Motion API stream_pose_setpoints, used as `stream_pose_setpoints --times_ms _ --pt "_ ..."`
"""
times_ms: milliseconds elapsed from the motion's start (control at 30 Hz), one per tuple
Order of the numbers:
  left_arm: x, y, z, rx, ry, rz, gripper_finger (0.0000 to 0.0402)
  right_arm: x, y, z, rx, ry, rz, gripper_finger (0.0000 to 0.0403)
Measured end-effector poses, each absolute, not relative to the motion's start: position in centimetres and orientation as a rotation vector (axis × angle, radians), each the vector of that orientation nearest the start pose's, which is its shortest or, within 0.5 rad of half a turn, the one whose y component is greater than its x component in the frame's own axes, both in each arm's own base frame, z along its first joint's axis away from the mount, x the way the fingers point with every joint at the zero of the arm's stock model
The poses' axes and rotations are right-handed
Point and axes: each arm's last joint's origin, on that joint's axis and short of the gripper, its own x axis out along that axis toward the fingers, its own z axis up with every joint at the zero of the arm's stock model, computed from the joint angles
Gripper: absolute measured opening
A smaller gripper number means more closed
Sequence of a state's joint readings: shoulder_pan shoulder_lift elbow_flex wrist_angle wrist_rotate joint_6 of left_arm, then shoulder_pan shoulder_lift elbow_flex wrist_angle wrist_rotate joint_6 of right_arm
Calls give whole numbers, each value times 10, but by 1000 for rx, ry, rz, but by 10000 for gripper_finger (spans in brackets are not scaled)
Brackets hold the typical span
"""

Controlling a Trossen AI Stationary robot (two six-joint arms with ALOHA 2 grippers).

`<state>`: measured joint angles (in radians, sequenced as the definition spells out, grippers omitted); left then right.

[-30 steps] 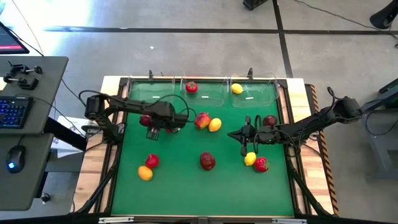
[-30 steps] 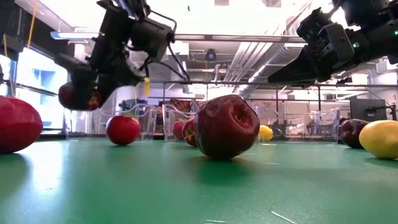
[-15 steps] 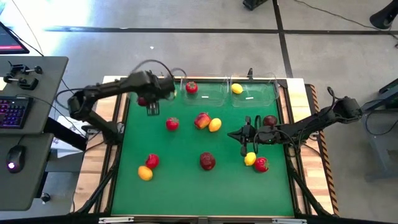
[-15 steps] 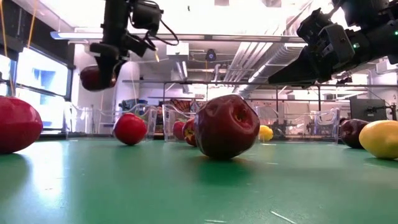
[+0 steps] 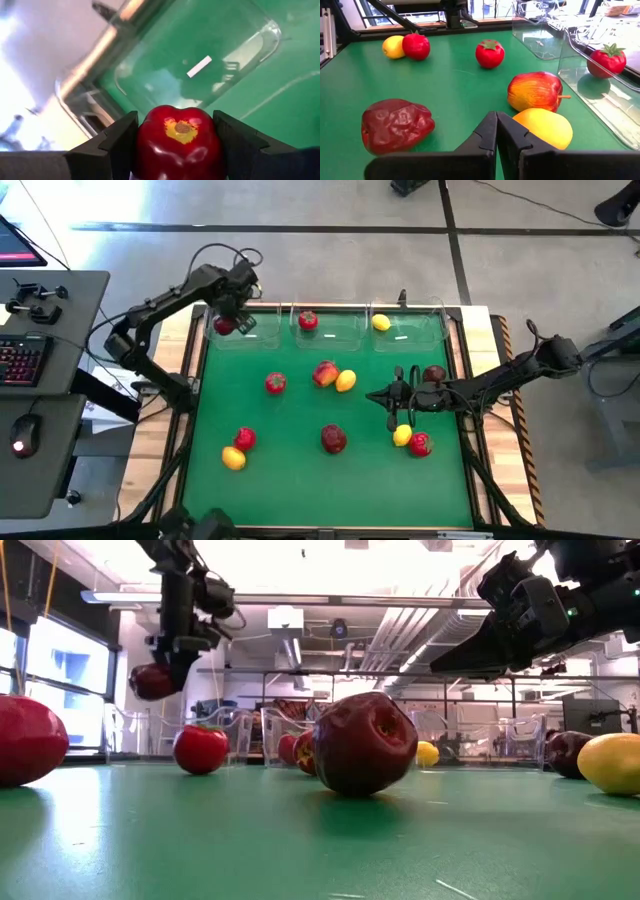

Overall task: Sort produce into baskets
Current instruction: Put the top left apple into the left transparent bin

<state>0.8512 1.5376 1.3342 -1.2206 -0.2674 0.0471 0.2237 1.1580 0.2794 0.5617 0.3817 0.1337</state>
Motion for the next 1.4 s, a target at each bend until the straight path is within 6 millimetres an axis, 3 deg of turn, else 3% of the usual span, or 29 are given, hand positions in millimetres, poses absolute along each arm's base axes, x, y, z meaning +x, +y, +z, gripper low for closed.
stream_pose_setpoints --times_ms 200,367,533,967,1400 --pt "170 238 263 -559 1466 890 214 204 35 166 36 291 -176 0" --pt "176 260 256 -592 1473 911 214 204 35 166 36 291 -176 0" --pt "180 276 237 -643 1522 918 214 204 35 166 37 291 -176 0" --pt "181 299 195 -685 1602 940 214 204 35 165 36 296 -177 0" --pt "181 307 190 -647 1550 993 220 204 35 165 37 296 -177 0"
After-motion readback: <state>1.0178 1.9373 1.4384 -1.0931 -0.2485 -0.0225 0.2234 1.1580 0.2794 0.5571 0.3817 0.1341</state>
